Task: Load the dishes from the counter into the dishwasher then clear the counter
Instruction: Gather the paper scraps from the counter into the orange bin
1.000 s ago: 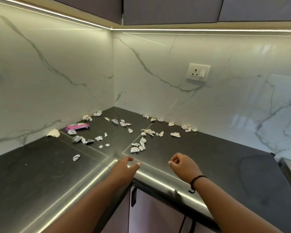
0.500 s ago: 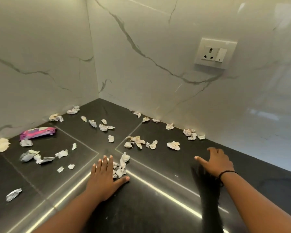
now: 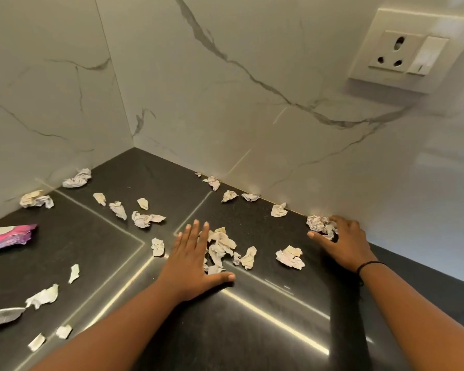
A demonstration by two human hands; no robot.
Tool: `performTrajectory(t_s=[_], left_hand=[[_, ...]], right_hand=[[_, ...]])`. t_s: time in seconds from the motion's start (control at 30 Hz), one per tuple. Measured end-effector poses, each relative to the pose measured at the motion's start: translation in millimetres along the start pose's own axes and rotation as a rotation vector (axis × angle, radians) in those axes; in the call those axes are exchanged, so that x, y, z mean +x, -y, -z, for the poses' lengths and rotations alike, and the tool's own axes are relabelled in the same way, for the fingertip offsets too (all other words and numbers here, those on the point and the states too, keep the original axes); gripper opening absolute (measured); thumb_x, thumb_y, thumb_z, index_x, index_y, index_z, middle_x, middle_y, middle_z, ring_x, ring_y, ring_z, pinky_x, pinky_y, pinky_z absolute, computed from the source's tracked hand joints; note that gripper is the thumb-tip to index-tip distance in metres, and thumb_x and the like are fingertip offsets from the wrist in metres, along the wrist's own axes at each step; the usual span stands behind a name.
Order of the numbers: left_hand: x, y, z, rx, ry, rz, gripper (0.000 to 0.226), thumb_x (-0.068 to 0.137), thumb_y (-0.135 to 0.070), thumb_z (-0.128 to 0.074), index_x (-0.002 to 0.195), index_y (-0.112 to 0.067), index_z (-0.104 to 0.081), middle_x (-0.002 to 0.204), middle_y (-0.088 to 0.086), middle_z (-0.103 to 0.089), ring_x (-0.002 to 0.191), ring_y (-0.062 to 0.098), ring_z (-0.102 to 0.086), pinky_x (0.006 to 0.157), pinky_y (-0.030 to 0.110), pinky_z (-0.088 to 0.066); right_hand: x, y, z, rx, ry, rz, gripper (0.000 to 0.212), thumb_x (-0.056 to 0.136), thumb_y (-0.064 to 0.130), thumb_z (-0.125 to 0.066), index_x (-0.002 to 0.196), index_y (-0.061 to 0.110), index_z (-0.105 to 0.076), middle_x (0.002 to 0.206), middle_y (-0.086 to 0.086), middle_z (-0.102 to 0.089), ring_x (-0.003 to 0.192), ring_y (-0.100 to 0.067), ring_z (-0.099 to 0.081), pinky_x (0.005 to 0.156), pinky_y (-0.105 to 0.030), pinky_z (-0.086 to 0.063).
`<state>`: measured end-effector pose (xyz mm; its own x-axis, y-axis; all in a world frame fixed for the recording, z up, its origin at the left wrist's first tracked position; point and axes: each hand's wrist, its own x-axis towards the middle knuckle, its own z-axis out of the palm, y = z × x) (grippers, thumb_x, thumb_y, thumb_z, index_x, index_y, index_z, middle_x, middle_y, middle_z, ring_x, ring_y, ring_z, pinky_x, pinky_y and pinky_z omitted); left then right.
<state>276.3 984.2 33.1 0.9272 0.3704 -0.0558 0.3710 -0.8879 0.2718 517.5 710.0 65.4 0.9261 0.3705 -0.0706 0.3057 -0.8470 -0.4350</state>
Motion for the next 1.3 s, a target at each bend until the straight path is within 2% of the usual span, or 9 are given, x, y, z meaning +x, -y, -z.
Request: performTrajectory(t_s=[0.2, 0.33, 0.43, 0.53, 0.8, 0.93, 1.03, 1.13, 1.3], left_hand=[[42, -8, 5, -0.07, 0.052, -0.066, 0.128, 0.057, -0.096, -0.037, 0.147, -0.03, 0.025, 0.156, 0.002, 0.027, 0.143, 0.02, 0.026, 0.117, 0.038, 0.011], [58, -13, 9, -0.067, 0.097, -0.182, 0.114, 0.064, -0.09, -0.042, 0.151, -0.035, 0.006, 0.161, -0.002, 0.001, 0.147, 0.017, 0.009, 0.12, 0.039, 0.006], [59, -12, 13, -0.09, 0.055, -0.312, 0.098, 0.07, -0.082, -0.05, 0.15, -0.035, -0.018, 0.155, -0.006, -0.026, 0.145, 0.012, -0.012, 0.119, 0.033, 0.001], [59, -15, 15, -0.121, 0.021, -0.359, 0.099, 0.069, -0.082, -0.051, 0.15, -0.033, -0.02, 0.154, -0.007, -0.027, 0.142, 0.009, -0.018, 0.117, 0.031, -0.001], [60, -20, 1, -0.101, -0.034, -0.379, 0.102, 0.069, -0.085, -0.048, 0.151, -0.033, -0.017, 0.159, -0.007, -0.013, 0.146, 0.009, -0.005, 0.117, 0.029, 0.006], [62, -18, -1, -0.105, -0.053, -0.391, 0.098, 0.069, -0.082, -0.052, 0.149, -0.031, -0.025, 0.158, -0.007, -0.019, 0.146, 0.012, -0.009, 0.119, 0.033, 0.003], [64, -15, -4, -0.094, -0.081, -0.414, 0.093, 0.069, -0.082, -0.053, 0.144, -0.03, -0.034, 0.154, -0.004, -0.028, 0.144, 0.015, -0.017, 0.119, 0.035, -0.002], [65, -13, -5, -0.106, -0.093, -0.423, 0.086, 0.071, -0.081, -0.052, 0.14, -0.032, -0.04, 0.151, -0.006, -0.033, 0.142, 0.014, -0.02, 0.119, 0.035, -0.005], [62, -15, -3, -0.127, -0.086, -0.43, 0.073, 0.078, -0.075, -0.047, 0.137, -0.032, -0.044, 0.145, -0.008, -0.038, 0.139, 0.01, -0.023, 0.119, 0.033, -0.006]], right_hand=[[22, 41, -37, -0.09, 0.056, 0.212, 0.094, 0.059, 0.091, -0.035, 0.134, 0.034, -0.044, 0.134, -0.005, -0.043, 0.125, -0.025, -0.038, 0.103, -0.04, -0.034], [22, 73, -52, 0.103, 0.155, 0.488, 0.063, 0.063, 0.087, -0.045, 0.105, 0.042, -0.059, 0.112, 0.015, -0.052, 0.11, -0.004, -0.046, 0.095, -0.032, -0.04], [21, 92, -52, 0.367, 0.124, 0.563, 0.038, 0.071, 0.07, -0.054, 0.086, 0.038, -0.066, 0.105, 0.015, -0.053, 0.104, 0.004, -0.049, 0.085, -0.021, -0.041], [40, 112, -47, 0.364, 0.049, 0.602, 0.035, 0.077, 0.064, -0.053, 0.088, 0.035, -0.066, 0.105, 0.014, -0.053, 0.101, -0.002, -0.051, 0.083, -0.02, -0.042], [110, 219, -91, -0.333, 0.129, 0.986, 0.047, 0.089, 0.053, -0.05, 0.13, 0.031, -0.055, 0.14, 0.0, -0.048, 0.124, -0.023, -0.048, 0.099, -0.041, -0.042], [137, 271, -121, -0.597, 0.229, 0.902, 0.06, 0.095, 0.056, -0.035, 0.15, 0.034, -0.022, 0.16, 0.001, -0.014, 0.141, -0.027, -0.026, 0.111, -0.044, -0.03], [143, 285, -131, -0.66, 0.285, 0.805, 0.066, 0.096, 0.06, -0.025, 0.153, 0.028, -0.014, 0.161, 0.001, -0.01, 0.141, -0.028, -0.027, 0.111, -0.045, -0.029], [137, 277, -129, -0.608, 0.251, 0.739, 0.066, 0.096, 0.057, -0.03, 0.148, 0.016, -0.029, 0.152, -0.006, -0.032, 0.133, -0.03, -0.036, 0.106, -0.043, -0.034], [124, 211, -92, -0.487, 0.246, 0.709, 0.037, 0.096, 0.038, -0.046, 0.125, 0.016, -0.056, 0.123, -0.009, -0.053, 0.11, -0.028, -0.053, 0.091, -0.038, -0.044]])
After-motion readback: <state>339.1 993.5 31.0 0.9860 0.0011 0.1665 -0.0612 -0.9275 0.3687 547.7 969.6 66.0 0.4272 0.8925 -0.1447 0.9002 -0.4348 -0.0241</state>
